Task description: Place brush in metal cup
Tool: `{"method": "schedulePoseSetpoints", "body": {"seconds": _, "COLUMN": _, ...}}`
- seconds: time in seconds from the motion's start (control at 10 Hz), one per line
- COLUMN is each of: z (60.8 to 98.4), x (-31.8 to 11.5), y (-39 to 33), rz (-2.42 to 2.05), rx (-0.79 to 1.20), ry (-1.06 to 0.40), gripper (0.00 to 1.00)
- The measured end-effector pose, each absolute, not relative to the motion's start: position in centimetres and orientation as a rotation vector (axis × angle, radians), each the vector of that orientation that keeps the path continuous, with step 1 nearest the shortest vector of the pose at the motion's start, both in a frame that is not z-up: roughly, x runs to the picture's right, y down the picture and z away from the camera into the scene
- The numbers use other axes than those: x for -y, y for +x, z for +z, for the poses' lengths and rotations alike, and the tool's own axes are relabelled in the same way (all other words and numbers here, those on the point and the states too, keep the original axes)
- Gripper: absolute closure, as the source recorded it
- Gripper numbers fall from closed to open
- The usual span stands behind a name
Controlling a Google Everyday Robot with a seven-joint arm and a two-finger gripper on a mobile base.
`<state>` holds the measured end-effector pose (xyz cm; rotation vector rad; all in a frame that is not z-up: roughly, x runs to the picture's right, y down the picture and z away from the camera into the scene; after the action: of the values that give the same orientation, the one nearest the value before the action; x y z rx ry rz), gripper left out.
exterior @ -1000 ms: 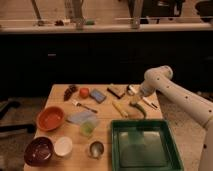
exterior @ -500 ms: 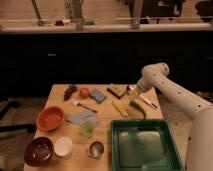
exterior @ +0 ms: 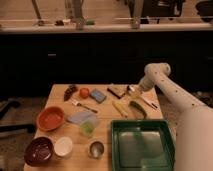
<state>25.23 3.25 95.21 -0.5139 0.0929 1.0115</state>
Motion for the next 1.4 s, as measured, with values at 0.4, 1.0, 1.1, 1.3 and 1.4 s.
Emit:
{"method": "schedulePoseSetpoints", "body": {"seconds": 0.4, "z": 95.9, "x": -3.8, "y": 27.6, "rz": 1.018, "rx": -0.104, "ry": -0.517, "gripper": 0.20}}
{"method": "schedulePoseSetpoints", "body": {"seconds": 1.0, "z": 96.6, "x": -5.5, "y": 27.2, "rz": 0.972, "rx": -0.157, "ry": -0.466, "gripper": 0.20}}
{"method": "schedulePoseSetpoints", "body": {"seconds": 1.1, "z": 96.7, "x": -5.7, "y": 27.2, "rz": 0.972, "rx": -0.158, "ry": -0.467, "gripper": 0.20}}
{"method": "schedulePoseSetpoints", "body": {"seconds": 1.3, "z": 97.0, "x": -5.7, "y": 27.5, "rz": 0.977, "rx": -0.161, "ry": -0.467, "gripper": 0.20}}
{"method": "schedulePoseSetpoints", "body": {"seconds": 1.4, "z": 97.1, "x": -5.7, "y": 27.7, "rz": 0.978, "rx": -0.162, "ry": -0.468, "gripper": 0.20}}
